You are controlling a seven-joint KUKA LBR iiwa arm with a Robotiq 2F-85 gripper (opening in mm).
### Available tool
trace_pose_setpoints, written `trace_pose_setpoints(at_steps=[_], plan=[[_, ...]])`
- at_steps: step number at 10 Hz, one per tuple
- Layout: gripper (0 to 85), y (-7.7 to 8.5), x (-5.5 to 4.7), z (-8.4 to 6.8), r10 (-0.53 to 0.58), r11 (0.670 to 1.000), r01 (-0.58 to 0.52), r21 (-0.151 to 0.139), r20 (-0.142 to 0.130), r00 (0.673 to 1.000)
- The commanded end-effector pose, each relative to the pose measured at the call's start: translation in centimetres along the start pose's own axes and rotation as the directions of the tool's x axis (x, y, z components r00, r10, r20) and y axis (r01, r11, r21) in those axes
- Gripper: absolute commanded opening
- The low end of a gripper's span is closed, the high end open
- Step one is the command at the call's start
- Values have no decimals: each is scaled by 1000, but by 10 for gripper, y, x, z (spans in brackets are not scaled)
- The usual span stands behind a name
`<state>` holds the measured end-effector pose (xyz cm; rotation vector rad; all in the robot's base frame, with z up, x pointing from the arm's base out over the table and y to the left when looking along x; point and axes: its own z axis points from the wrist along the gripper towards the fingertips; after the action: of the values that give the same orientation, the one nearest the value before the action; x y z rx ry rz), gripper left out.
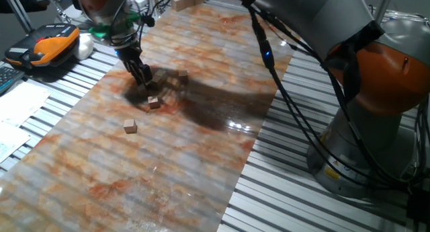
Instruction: Stack the blocks into a pyramid shape
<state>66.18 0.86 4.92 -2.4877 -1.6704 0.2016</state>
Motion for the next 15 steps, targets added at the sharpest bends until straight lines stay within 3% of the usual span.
trace_pose_setpoints(at_steps=[1, 3, 7, 10, 14, 15], plan=[[510, 0, -1, 0, 39, 999, -39, 2, -14, 999], [510, 1, -1, 0, 62, 998, -62, 24, -9, 998], [510, 1, -1, -1, 36, 999, -36, 26, -3, 999], [510, 3, 4, -9, 26, 999, -27, 35, 31, 999], [510, 4, 3, -9, -6, 1000, 5, 16, 45, 999], [510, 3, 0, -6, -8, 1000, 8, 13, 31, 999]])
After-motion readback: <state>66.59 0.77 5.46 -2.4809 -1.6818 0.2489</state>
